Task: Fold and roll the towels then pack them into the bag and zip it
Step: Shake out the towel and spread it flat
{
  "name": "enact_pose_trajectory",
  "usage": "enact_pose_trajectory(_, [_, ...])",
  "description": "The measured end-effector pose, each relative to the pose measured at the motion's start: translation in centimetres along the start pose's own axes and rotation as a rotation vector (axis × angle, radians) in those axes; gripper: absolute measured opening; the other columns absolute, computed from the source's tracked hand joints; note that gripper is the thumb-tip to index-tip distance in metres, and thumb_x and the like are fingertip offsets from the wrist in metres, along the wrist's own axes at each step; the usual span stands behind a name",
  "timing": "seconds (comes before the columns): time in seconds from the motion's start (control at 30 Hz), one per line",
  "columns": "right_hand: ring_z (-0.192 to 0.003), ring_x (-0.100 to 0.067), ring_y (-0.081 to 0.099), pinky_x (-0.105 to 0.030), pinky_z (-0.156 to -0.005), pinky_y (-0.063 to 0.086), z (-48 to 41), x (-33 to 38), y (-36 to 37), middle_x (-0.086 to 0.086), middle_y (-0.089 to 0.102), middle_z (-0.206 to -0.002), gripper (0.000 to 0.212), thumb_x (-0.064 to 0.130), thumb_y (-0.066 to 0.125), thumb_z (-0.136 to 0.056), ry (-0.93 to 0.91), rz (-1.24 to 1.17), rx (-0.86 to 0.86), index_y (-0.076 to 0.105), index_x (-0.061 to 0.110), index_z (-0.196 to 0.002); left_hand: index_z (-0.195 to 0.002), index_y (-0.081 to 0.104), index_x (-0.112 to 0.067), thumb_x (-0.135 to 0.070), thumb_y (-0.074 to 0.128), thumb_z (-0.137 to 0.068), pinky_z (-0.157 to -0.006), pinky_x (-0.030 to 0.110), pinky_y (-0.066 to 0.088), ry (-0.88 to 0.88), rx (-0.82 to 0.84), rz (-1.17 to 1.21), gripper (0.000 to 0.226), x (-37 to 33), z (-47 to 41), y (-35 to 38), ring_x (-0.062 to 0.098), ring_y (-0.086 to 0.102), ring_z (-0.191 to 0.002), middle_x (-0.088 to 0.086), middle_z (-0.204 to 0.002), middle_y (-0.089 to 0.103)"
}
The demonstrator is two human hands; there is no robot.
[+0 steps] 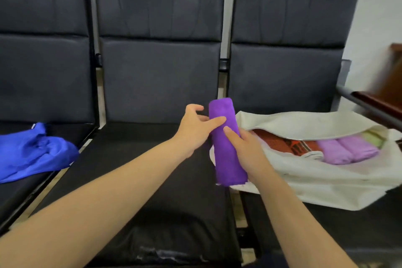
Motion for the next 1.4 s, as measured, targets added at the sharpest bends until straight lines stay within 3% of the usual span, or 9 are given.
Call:
enact_pose_trajectory(0.13, [-0.084,-0.019,0.064,-0.027,-0.060,0.048,-0.9,0.1,-9.4,-0.004,0.068,-0.093,0.033,0.048,0.049,-0.096,0.134,-0.112,-0.121,0.062,0.018,-0.100,-0.094,0.054,-0.012,-0.016,0.055,-0.090,-0.069,0.022,0.043,0.279,-0.047,-0.326,0.006,-3.7,-1.0,4.3,0.012,0.054,-0.086,-0.005,-0.090,0.054])
enact_pose_trajectory(0.2, [-0.089,-0.025,0.065,-0.030,-0.065,0.050,-1.3,-0.6,-14.0,-0.007,0.072,-0.099,0.031,0.043,0.050,-0.097,0.159,-0.222,-0.192,0.064,0.015,-0.103,-0.083,0.062,-0.015,-0.016,0.053,-0.090,-0.087,0.030,0.042,0.479,0.146,-0.600,0.011,-4.5,-0.8,8.4,0.017,0.050,-0.108,-0.004,-0.108,0.055])
enact_pose_trajectory(0.33, [-0.095,-0.031,0.066,-0.033,-0.070,0.052,-2.0,-1.8,-20.4,-0.008,0.068,-0.117,0.032,0.038,0.053,-0.096,0.135,-0.231,-0.181,0.056,0.030,-0.126,-0.105,0.071,-0.031,-0.037,0.044,-0.097,-0.114,0.043,0.014,0.695,0.511,-1.239,0.028,-2.9,-0.4,15.9,0.023,0.009,-0.143,0.002,-0.158,0.015])
enact_pose_trajectory(0.47, [-0.083,-0.021,0.070,-0.030,-0.060,0.054,-0.9,-0.9,-21.1,0.000,0.069,-0.116,0.031,0.027,0.051,-0.097,0.054,-0.032,0.114,0.058,0.038,-0.125,-0.128,0.056,-0.022,-0.045,0.046,-0.094,-0.101,0.043,0.030,0.710,0.248,-1.689,0.042,-3.3,-3.1,17.2,0.030,0.028,-0.131,0.011,-0.147,0.030])
enact_pose_trajectory(0.53, [-0.091,-0.020,0.070,-0.030,-0.070,0.057,-0.4,-0.6,-20.3,0.005,0.068,-0.117,0.032,0.027,0.049,-0.097,0.045,0.048,0.265,0.059,0.038,-0.125,-0.131,0.046,-0.020,-0.061,0.058,-0.079,-0.093,0.041,0.032,0.608,0.125,-1.673,0.067,-3.7,-4.5,16.4,0.029,0.036,-0.120,0.008,-0.132,0.038])
enact_pose_trajectory(0.67, [-0.105,-0.009,0.059,-0.014,-0.080,0.048,-3.1,-0.8,-18.7,0.015,0.057,-0.129,0.033,0.031,0.041,-0.102,0.060,0.444,0.376,0.054,0.042,-0.131,-0.138,0.029,-0.024,-0.089,0.055,-0.052,-0.096,0.044,0.033,0.507,0.206,-1.618,0.112,-2.8,-5.4,16.0,0.028,0.033,-0.126,0.005,-0.139,0.033])
enact_pose_trajectory(0.77, [-0.105,-0.010,0.055,-0.017,-0.078,0.047,-6.7,-1.5,-17.4,0.009,0.052,-0.135,0.034,0.032,0.042,-0.102,0.055,0.595,0.335,0.052,0.041,-0.134,-0.143,0.020,-0.030,-0.088,0.051,-0.056,-0.100,0.046,0.032,0.550,0.269,-1.633,0.109,-3.0,-4.9,15.9,0.028,0.027,-0.134,0.005,-0.147,0.025])
enact_pose_trajectory(1.03, [-0.128,-0.020,0.045,-0.025,-0.102,0.034,-12.5,-3.4,-14.3,0.001,0.047,-0.145,0.041,0.024,0.046,-0.101,-0.085,0.417,0.116,0.048,0.025,-0.142,-0.148,0.011,-0.023,-0.086,0.056,-0.054,-0.098,0.044,0.037,0.623,0.239,-1.665,0.121,-3.4,-5.0,16.0,0.025,0.033,-0.130,0.000,-0.143,0.029])
enact_pose_trajectory(1.4, [-0.142,-0.027,0.029,-0.039,-0.117,0.021,-14.6,-4.4,-11.2,-0.004,0.030,-0.156,0.045,0.028,0.037,-0.103,-0.219,1.032,0.152,0.038,0.023,-0.147,-0.145,0.019,-0.021,-0.083,0.055,-0.060,-0.099,0.044,0.036,0.729,0.204,-1.691,0.112,-3.8,-4.5,16.7,0.026,0.032,-0.129,0.001,-0.143,0.031])
Point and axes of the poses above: each hand's wrist, its own z-axis away from the middle knuckle, its own y-axis out of the palm, x = y × z, the point moved 8 cm from there along -z, towards the middle knuckle
